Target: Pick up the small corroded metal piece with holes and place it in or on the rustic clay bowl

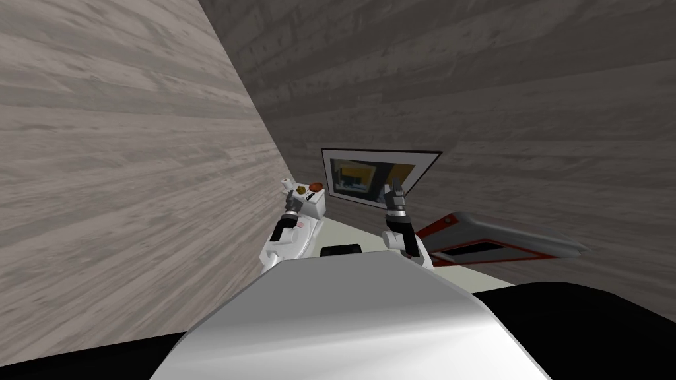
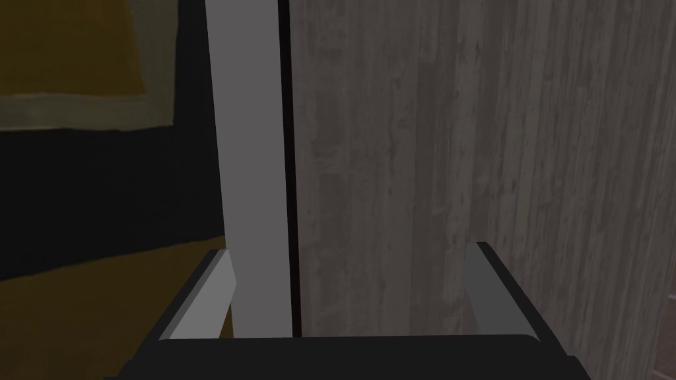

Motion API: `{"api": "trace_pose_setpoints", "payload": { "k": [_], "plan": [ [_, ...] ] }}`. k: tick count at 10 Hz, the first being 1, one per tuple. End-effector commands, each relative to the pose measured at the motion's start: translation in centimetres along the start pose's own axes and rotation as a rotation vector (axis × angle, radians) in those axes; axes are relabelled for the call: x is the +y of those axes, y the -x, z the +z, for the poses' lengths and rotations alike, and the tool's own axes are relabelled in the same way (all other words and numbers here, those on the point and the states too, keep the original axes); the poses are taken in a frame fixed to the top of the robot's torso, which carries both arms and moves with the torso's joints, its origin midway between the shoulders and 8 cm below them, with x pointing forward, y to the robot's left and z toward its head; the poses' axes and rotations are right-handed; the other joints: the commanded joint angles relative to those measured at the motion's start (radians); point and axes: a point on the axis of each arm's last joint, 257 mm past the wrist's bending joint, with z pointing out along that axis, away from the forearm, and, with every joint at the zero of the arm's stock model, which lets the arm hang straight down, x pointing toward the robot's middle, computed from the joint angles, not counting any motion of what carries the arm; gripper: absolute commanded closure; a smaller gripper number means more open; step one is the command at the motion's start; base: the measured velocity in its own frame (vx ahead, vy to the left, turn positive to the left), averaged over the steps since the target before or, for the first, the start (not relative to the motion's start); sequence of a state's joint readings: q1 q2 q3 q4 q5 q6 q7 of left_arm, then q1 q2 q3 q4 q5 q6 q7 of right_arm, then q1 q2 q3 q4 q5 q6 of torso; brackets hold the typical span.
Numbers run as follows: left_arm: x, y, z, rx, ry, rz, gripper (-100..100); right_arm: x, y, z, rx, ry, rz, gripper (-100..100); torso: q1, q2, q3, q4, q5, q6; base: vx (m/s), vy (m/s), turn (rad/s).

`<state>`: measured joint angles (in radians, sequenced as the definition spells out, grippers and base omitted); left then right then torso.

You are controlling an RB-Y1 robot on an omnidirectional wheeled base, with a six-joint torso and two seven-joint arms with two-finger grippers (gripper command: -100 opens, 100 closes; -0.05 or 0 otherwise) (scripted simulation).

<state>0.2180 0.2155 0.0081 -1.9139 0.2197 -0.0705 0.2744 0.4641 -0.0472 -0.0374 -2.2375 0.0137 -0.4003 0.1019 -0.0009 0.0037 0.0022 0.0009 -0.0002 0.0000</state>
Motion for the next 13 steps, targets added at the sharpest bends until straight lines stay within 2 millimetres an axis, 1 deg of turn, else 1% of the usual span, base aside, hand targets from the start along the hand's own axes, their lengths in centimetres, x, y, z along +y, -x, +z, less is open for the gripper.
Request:
{"api": "trace_pose_setpoints", "payload": {
  "k": [1, 2, 3, 4, 5, 6, 7, 8, 9, 10, 11, 12, 13],
  "plan": [
    [1.7, 0.5, 0.5, -0.012, 0.044, -0.021, -100, 0.0, 0.0, 0.0, 0.0, 0.0, 0.0, 0, 0.0, 0.0, 0.0, 0.0, 0.0, 0.0, -0.05, -0.002, 0.002],
    [2.6, 0.7, 1.6, -0.016, 0.08, -0.062, -100, 0.0, 0.0, 0.0, 0.0, 0.0, 0.0, 0, 0.001, -0.001, 0.0, 0.0, 0.0, 0.0, -0.053, -0.001, 0.003],
    [3.6, 1.2, 1.5, -0.027, 0.1, -0.061, -100, 0.0, 0.0, 0.0, 0.0, 0.0, 0.0, 0, 0.001, -0.001, 0.0, 0.0, 0.0, 0.0, -0.04, -0.002, 0.0],
    [4.4, 1.3, 2.6, -0.033, 0.133, -0.102, -100, 0.0, 0.0, 0.0, 0.0, 0.0, 0.0, 0, 0.001, -0.001, -0.001, 0.0, 0.0, 0.0, -0.049, -0.01, 0.007],
    [5.5, 1.9, 2.3, -0.045, 0.158, -0.101, -100, 0.0, 0.0, 0.0, 0.0, 0.0, 0.0, 0, 0.0, -0.001, -0.001, 0.0, 0.0, 0.0, -0.04, -0.006, -0.001],
    [6.3, 2.0, 3.4, -0.054, 0.193, -0.142, -100, 0.0, 0.0, 0.0, 0.0, 0.0, 0.0, 0, 0.001, -0.001, -0.001, 0.0, 0.0, 0.0, -0.049, 0.002, 0.008],
    [7.4, 2.6, 3.2, -0.067, 0.216, -0.141, -100, 0.0, 0.0, 0.0, 0.0, 0.0, 0.0, 0, 0.001, -0.001, -0.001, 0.0, 0.0, 0.0, -0.042, 0.0, -0.003],
    [8.3, 2.9, 4.2, -0.08, 0.246, -0.182, -100, 0.0, 0.0, 0.0, 0.0, 0.0, 0.0, 0, 0.001, -0.001, -0.001, 0.0, 0.0, 0.0, -0.039, 0.0, 0.009],
    [9.3, 3.3, 3.9, -0.093, 0.275, -0.181, -100, 0.0, 0.0, 0.0, 0.0, 0.0, 0.0, 0, 0.001, -0.002, -0.001, 0.0, 0.0, 0.0, -0.032, -0.003, -0.002],
    [9.8, 3.5, 4.8, -0.104, 0.3, -0.22, -100, 0.0, 0.0, 0.0, 0.0, 0.0, 0.0, 0, 0.001, -0.002, -0.001, 0.0, 0.0, 0.0, -0.04, -0.003, 0.007],
    [11.1, 4.0, 4.6, -0.121, 0.334, -0.22, -100, 0.0, 0.0, 0.0, 0.0, 0.0, 0.0, 0, 0.001, -0.002, -0.001, 0.0, 0.0, 0.0, -0.032, 0.002, -0.001],
    [11.5, 4.2, 5.7, -0.134, 0.356, -0.259, -100, 0.0, 0.0, 0.0, 0.0, 0.0, 0.0, 0, 0.001, -0.002, -0.001, 0.0, 0.0, 0.0, -0.027, 0.004, 0.004],
    [12.8, 4.7, 5.2, -0.153, 0.393, -0.258, -100, 0.0, 0.0, 0.0, 0.0, 0.0, 0.0, 0, 0.001, -0.002, -0.001, 0.0, 0.0, 0.0, -0.022, 0.003, -0.002]
  ]
}}
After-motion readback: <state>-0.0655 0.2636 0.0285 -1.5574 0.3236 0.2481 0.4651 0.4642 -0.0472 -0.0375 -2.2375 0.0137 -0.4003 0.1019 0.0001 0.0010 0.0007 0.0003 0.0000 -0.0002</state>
